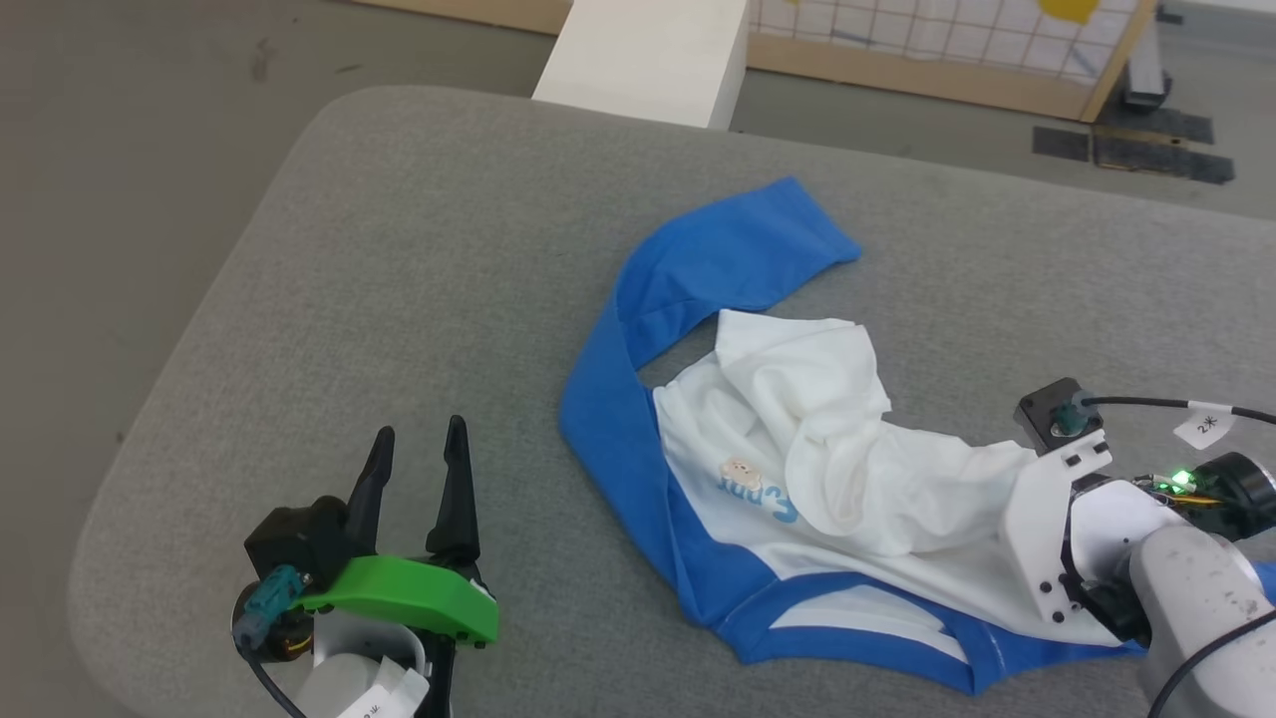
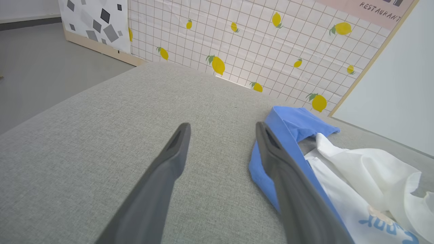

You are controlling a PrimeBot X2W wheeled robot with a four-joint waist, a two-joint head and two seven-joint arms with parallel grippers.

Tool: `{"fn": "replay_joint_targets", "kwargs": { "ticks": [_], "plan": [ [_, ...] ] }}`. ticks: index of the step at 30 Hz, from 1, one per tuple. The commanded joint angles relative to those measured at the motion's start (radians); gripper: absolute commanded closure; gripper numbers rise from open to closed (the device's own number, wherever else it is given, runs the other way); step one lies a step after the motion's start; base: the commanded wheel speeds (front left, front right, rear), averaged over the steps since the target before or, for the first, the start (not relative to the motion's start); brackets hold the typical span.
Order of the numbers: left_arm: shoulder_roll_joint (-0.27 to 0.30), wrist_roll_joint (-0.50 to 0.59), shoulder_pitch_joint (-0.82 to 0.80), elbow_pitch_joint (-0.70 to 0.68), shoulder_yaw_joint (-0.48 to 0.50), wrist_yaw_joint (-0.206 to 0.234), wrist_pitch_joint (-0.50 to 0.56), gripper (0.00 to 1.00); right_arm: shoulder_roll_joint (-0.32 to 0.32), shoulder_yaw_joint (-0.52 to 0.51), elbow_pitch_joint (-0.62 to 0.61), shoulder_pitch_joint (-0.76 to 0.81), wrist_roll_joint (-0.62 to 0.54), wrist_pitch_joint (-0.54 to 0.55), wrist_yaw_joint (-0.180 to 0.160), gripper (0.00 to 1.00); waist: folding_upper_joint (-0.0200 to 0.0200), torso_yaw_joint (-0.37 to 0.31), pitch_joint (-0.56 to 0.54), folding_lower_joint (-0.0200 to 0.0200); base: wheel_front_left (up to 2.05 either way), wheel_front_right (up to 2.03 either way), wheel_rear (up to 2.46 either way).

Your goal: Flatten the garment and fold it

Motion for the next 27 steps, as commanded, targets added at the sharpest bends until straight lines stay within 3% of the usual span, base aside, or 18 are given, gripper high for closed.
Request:
{"fn": "replay_joint_targets", "kwargs": {
  "ticks": [1,2,4,11,17,24,25,26,27],
  "plan": [
    [-0.005,-0.011,-0.016,0.002,0.0,-0.003,-0.008,0.0,-0.011,0.019,0.019,-0.016,0.021,0.013,-0.002,0.0,0.0,0.027,0.025,0.0,0.0,0.0,0.0],
    [-0.006,-0.011,-0.017,0.003,0.0,-0.003,-0.008,0.0,-0.014,0.023,0.027,-0.02,0.034,0.017,-0.002,0.0,0.0,0.03,0.028,0.0,0.0,0.0,0.0],
    [-0.008,-0.011,-0.018,0.003,0.0,-0.004,-0.009,0.0,-0.021,0.022,0.036,-0.033,0.049,0.019,-0.002,1.0,0.0,0.035,0.034,0.0,0.0,0.0,0.0],
    [-0.016,-0.012,-0.025,-0.002,-0.004,-0.01,-0.011,0.0,-0.014,-0.066,0.061,-0.139,0.072,-0.011,-0.002,1.0,0.0,0.043,0.063,0.0,0.0,0.0,0.0],
    [-0.027,-0.01,-0.06,-0.003,-0.024,-0.019,-0.012,0.0,0.02,-0.197,0.126,-0.324,-0.023,-0.032,-0.002,1.0,0.0,0.07,0.114,0.0,0.0,0.0,0.0],
    [-0.037,-0.014,-0.086,0.005,-0.031,-0.024,-0.012,0.0,0.055,-0.262,0.191,-0.433,-0.142,-0.107,-0.002,1.0,0.0,0.097,0.142,0.0,0.0,0.0,0.0],
    [-0.038,-0.014,-0.086,0.007,-0.029,-0.024,-0.012,0.0,0.063,-0.268,0.208,-0.435,-0.149,-0.112,-0.002,0.4,0.0,0.098,0.141,0.0,0.0,0.0,0.0],
    [-0.039,-0.013,-0.085,0.008,-0.027,-0.024,-0.012,0.0,0.07,-0.271,0.221,-0.435,-0.154,-0.116,-0.002,0.0,0.0,0.095,0.137,0.0,0.0,0.0,0.0],
    [-0.039,-0.012,-0.083,0.01,-0.024,-0.023,-0.012,0.0,0.079,-0.278,0.235,-0.435,-0.151,-0.12,-0.002,0.0,0.0,0.092,0.131,0.0,0.0,0.0,0.0]
  ]
}}
